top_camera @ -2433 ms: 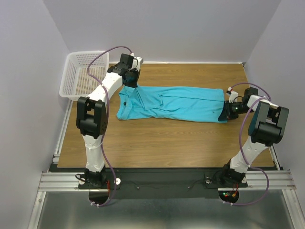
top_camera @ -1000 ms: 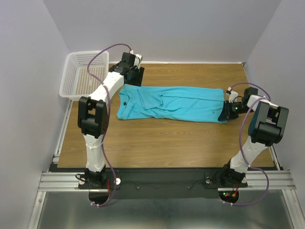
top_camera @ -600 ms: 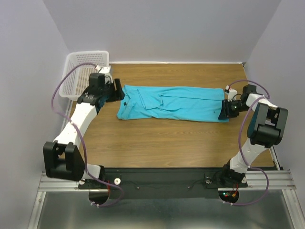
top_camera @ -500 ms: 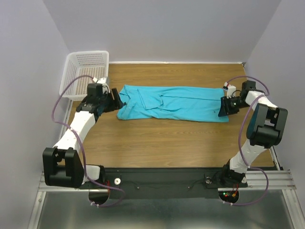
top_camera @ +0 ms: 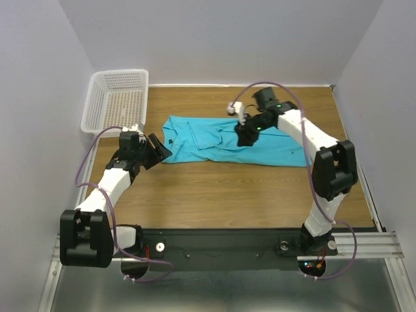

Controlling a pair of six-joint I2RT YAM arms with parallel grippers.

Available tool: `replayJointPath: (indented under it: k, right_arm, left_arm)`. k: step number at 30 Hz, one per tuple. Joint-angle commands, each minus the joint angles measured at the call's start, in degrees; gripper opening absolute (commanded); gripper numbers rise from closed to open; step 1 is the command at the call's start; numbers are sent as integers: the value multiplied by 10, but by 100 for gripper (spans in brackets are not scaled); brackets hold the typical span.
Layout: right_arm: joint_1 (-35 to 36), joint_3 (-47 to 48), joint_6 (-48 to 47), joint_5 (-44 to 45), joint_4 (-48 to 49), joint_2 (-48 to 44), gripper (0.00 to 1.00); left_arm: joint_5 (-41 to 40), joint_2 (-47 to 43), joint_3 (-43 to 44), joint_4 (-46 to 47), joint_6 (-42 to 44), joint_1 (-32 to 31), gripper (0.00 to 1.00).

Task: Fold and stack the t-shirts
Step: Fold the tshirt

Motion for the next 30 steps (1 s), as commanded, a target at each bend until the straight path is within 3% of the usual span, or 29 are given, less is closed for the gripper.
replayJointPath:
  k: [1,7,19,23,30]
  right_arm:
    - [129,94,-47,28,32,61,49]
    - [232,161,3,161,93,151,52]
    - [271,286,81,272,113,292,52]
    - [272,282,81,286,113,300,47]
    - [272,285,91,294,116,283,28]
  left_arm:
    - [32,9,-23,65,-61,7,67]
    - [39,6,-45,69,-73,14,64]
    - [-4,-96,-66,29,-41,36,69]
    - [0,-99,-72,17,-37,39,69]
    - [4,-97,-77,18,-30,41,69]
